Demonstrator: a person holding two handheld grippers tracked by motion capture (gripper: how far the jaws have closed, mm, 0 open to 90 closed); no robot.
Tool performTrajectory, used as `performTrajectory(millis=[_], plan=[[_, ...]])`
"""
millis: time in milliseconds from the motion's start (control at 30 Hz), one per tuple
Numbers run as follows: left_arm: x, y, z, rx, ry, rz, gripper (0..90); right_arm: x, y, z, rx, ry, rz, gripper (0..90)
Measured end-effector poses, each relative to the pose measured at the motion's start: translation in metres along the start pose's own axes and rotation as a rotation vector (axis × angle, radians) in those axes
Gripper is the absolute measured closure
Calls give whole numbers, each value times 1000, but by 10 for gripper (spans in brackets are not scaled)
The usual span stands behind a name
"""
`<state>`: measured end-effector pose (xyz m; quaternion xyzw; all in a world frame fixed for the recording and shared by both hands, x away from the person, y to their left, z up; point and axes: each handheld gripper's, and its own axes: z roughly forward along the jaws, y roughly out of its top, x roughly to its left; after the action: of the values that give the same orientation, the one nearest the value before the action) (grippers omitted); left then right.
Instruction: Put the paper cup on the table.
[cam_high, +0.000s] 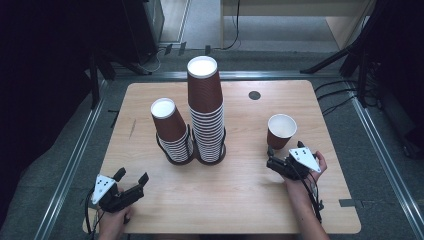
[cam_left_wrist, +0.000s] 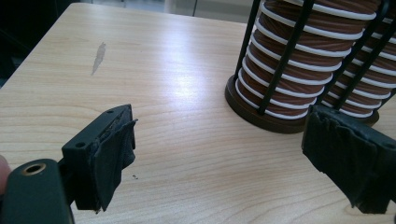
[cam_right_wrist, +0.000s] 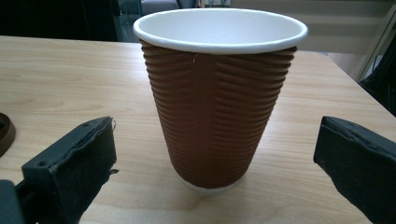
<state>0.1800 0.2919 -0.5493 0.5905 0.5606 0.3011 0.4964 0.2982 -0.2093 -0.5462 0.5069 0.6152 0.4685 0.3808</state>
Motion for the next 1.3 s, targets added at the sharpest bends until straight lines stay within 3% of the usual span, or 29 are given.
performTrajectory(millis=[700, 1300], plan=[[0, 0, 1, 3, 1, 7, 102, -18, -8, -31, -17, 6, 26, 0], [-2, 0, 1, 3, 4, 13, 104, -59, -16, -59, -11, -54, 24, 0]])
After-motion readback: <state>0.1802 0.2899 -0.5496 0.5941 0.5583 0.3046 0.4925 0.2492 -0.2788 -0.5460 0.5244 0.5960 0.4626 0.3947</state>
